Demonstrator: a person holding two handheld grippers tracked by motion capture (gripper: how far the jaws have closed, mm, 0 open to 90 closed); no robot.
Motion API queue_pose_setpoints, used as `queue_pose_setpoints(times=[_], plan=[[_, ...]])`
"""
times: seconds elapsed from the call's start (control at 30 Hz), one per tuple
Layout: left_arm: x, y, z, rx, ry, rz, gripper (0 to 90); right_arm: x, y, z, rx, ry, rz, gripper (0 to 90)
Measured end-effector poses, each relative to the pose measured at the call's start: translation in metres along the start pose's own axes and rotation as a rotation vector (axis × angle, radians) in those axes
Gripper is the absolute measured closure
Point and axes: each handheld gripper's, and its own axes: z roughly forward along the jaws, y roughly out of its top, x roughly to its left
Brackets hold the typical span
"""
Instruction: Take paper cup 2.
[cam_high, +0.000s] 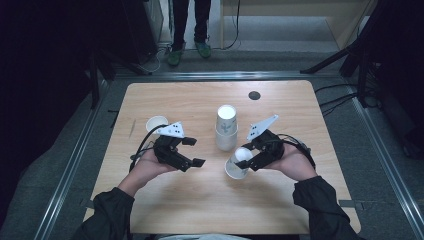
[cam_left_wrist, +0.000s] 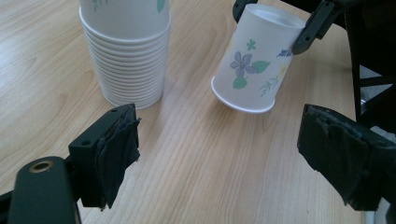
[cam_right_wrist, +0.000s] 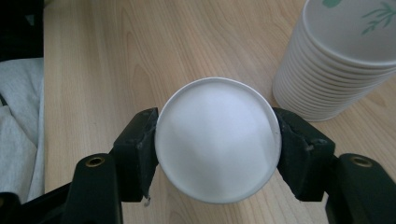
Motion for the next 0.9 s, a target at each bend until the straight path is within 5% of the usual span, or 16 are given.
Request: queue_pose_setpoints(times=[0.57,0.9], plan=[[-0.008,-0.006,-0.003,-0.022,0.0,-0.021,12.3,-0.002,0.012,0.018,-0.082,0.066,-0.007,36.2],[-0.016,-0.003,0.01,-0.007,-0.018,-0.006,11.3,0.003,0.02,0.018,-0.151,0.079,-0.02,36.2]])
